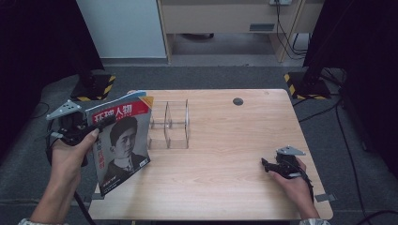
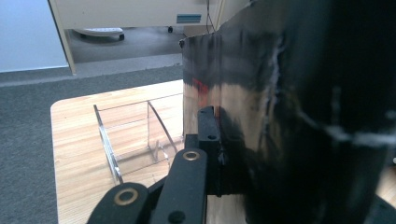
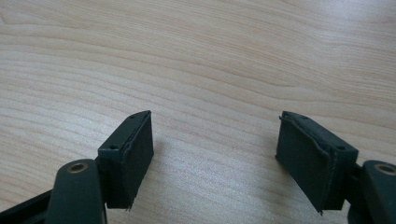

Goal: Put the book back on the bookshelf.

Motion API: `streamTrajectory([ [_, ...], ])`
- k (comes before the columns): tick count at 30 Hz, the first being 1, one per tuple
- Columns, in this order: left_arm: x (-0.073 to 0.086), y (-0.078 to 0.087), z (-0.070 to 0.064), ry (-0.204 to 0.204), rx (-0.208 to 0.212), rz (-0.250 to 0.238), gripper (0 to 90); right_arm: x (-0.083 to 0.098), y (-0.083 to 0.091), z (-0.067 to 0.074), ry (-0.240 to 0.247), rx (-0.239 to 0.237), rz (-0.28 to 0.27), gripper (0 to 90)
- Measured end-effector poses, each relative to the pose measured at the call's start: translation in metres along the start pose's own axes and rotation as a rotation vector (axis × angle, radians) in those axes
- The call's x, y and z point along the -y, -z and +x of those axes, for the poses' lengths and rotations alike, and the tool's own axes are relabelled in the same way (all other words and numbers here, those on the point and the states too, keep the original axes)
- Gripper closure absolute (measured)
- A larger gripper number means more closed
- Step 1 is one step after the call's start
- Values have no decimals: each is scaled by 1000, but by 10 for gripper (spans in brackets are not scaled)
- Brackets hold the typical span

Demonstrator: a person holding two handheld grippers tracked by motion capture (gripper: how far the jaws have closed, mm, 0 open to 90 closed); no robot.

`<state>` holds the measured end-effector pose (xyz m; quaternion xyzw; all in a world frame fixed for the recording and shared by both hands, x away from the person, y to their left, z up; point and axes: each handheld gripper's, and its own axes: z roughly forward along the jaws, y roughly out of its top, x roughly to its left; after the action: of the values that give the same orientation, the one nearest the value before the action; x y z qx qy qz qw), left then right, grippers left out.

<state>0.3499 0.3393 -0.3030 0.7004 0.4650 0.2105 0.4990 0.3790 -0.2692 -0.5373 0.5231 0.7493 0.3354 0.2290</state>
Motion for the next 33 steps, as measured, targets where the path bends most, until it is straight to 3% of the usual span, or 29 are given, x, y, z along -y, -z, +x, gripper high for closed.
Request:
streamTrajectory([
  [18,0,15,12,20,-60,-29,862,0,0,0,0,0,0,274],
  [33,-8,-1,21,20,-124,-55,862,0,0,0,2,-4,1,274],
])
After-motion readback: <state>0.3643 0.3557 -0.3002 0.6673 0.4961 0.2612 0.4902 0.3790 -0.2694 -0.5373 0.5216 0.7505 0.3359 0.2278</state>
